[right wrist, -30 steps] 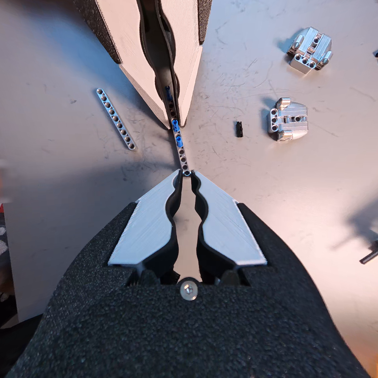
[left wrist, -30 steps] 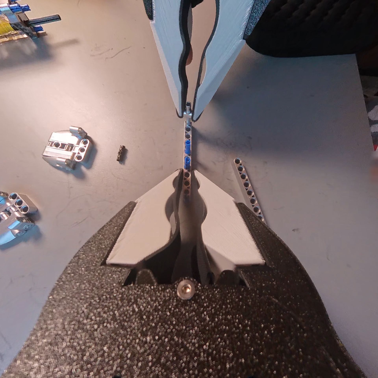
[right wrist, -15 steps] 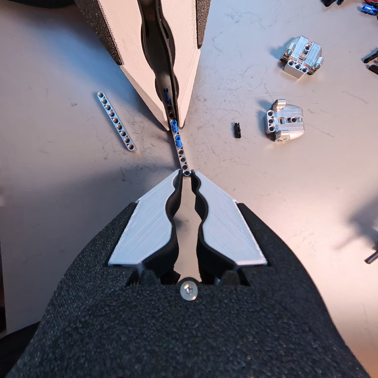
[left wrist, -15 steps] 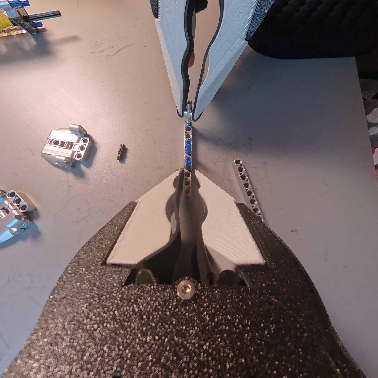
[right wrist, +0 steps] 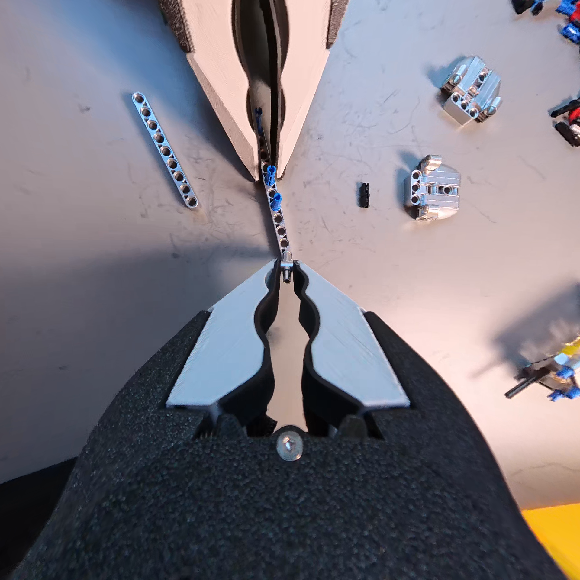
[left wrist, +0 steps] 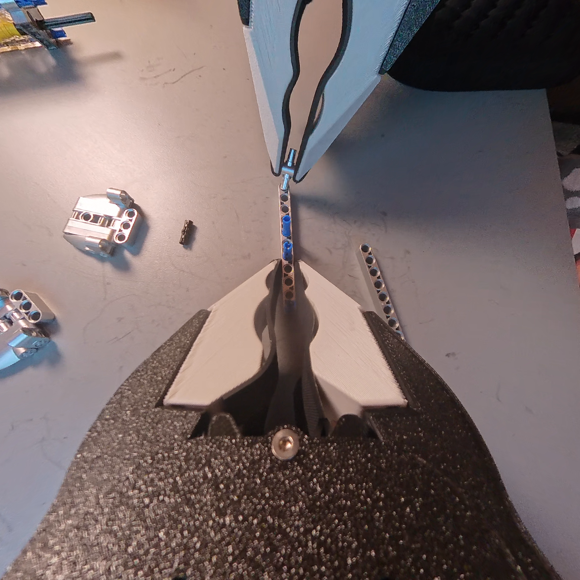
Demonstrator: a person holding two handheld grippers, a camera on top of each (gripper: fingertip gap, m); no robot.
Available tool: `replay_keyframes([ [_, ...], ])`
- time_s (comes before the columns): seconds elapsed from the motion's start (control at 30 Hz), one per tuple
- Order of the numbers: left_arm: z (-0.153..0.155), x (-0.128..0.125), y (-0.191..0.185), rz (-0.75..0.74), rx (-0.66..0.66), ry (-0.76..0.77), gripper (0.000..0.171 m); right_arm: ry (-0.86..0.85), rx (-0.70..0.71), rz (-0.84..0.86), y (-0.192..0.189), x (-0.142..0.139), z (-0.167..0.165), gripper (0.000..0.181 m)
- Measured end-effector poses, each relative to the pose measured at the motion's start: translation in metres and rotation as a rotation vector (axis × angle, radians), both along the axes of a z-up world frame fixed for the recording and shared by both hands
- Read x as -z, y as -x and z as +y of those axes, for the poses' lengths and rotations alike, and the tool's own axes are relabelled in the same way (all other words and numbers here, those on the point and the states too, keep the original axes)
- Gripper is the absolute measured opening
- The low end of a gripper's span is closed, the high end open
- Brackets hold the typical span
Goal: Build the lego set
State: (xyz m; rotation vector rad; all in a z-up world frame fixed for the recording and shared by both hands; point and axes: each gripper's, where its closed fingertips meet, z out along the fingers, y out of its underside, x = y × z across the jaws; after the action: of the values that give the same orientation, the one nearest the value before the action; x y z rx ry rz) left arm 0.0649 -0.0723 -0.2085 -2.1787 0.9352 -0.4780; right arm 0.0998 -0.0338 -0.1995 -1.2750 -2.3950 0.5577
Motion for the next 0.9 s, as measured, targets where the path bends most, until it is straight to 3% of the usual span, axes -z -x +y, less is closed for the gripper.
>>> replay_keyframes([
  [0.37, 0.0004, -0.0006, -0.0008, -0.018, -0.011, 0.02, 0.004, -0.459, -0.408, -0.305, 0.0011, -0.0019, 0.0008, 0.005],
  [0.73, 0.0009, -0.0008, -0.0005, -0.039, -0.026, 0.062, 0.004, -0.621, -0.592, -0.477, -0.0003, -0.0018, -0.0017, 0.005],
  [0.9, 0.0014, -0.0009, 0.0, -0.037, -0.032, 0.068, 0.004, -0.633, -0.556, -0.459, -0.0003, -0.0008, -0.0025, 0.005],
])
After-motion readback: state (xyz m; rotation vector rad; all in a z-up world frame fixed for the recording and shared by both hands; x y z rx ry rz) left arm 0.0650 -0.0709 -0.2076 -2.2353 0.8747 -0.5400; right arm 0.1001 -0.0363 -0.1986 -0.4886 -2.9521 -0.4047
